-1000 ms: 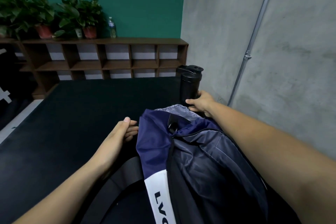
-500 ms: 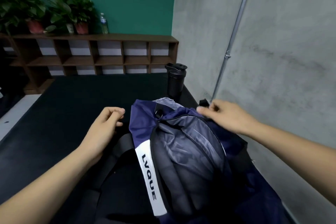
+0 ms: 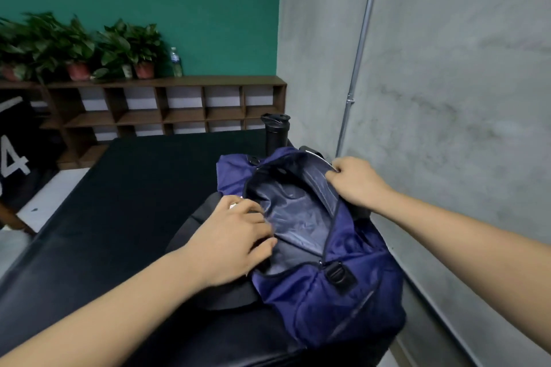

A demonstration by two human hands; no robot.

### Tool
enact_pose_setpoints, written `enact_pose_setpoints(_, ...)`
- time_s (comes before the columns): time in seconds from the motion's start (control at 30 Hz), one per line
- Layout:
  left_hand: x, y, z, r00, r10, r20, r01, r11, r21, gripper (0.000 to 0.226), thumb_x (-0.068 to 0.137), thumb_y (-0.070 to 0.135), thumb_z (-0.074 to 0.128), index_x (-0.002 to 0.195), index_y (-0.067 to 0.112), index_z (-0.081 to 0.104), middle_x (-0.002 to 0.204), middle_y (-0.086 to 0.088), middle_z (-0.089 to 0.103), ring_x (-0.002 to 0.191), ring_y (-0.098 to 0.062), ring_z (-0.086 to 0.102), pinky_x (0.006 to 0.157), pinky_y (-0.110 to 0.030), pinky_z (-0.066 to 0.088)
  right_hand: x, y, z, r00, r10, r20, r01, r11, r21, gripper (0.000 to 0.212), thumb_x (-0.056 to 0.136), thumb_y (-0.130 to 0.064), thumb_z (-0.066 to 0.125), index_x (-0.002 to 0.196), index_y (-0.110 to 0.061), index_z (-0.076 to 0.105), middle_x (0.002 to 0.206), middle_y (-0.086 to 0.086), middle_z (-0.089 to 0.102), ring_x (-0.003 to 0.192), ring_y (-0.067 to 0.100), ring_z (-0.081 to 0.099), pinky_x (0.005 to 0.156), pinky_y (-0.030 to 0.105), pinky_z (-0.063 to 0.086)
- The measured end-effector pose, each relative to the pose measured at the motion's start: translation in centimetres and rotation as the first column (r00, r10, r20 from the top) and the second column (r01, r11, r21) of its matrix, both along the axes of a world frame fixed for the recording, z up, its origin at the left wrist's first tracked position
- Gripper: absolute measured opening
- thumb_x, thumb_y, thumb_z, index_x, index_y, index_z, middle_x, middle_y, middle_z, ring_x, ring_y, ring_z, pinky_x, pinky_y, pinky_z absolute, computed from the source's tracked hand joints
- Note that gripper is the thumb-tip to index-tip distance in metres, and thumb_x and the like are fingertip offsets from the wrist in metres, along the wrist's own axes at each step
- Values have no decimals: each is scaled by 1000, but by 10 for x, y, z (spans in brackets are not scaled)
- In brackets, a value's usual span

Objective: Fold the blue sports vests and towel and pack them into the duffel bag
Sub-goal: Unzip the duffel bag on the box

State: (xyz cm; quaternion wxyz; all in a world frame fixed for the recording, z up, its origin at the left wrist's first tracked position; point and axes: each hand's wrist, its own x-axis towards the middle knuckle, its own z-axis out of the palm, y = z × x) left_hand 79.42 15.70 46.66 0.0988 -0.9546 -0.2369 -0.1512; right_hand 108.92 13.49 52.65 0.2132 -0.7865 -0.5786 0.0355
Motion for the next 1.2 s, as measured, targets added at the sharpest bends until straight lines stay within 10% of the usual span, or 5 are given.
enact_pose_setpoints(0.27, 14, 1, 20, 982, -40, -184, 47, 998, 34, 47, 104, 50, 28, 125, 35, 67, 128, 15, 67, 135, -14, 51, 125, -39, 20, 21, -36, 32, 973, -81, -217, 135, 959, 249, 32, 98, -24, 55, 79, 2, 53, 75, 14, 60, 72, 31, 50, 62, 39, 37)
enact_pose_setpoints(0.6, 87, -38, 31, 902, -95, -420, -166, 824, -542, 86, 94, 90, 12, 153, 42, 51, 158, -5, 54, 145, -31, 46, 122, -45, 34, 54, -45, 7, 775, -107, -623, 259, 953, 158, 22, 92, -21, 62, 72, -14, 59, 68, 5, 53, 68, 23, 46, 61, 34, 32)
enact_pose_setpoints(0.73, 73, -27, 17, 828, -141, -543, -108, 910, -400, 102, 69, 110, 28, 136, 41, 60, 135, -2, 69, 132, -31, 52, 120, -44, 33, 55, -41, 9, 774, -77, -628, 248, 950, 188, 27, 89, -28, 59, 87, -2, 64, 77, 9, 59, 74, 23, 51, 69, 37, 37)
enact_pose_setpoints(0.87, 58, -15, 28, 768, -21, -640, -190, 947, -259, 57, 89, 78, 57, 79, 23, 60, 73, 5, 55, 89, -28, 55, 104, -43, 40, 37, -38, 20, 837, -33, -547, 193, 952, 237, 28, 100, -20, 55, 73, -17, 49, 71, 2, 48, 69, 19, 41, 63, 38, 31)
enact_pose_setpoints(1.2, 9, 8, 107, 817, 236, -526, -266, 964, 19, 14, 87, 40, 66, 97, 30, 66, 93, 4, 66, 97, -25, 62, 97, -40, 40, 15, -20, 36, 770, 22, -638, 111, 980, 168, 16, 98, -20, 54, 84, -14, 58, 78, 15, 51, 74, 26, 52, 63, 37, 46)
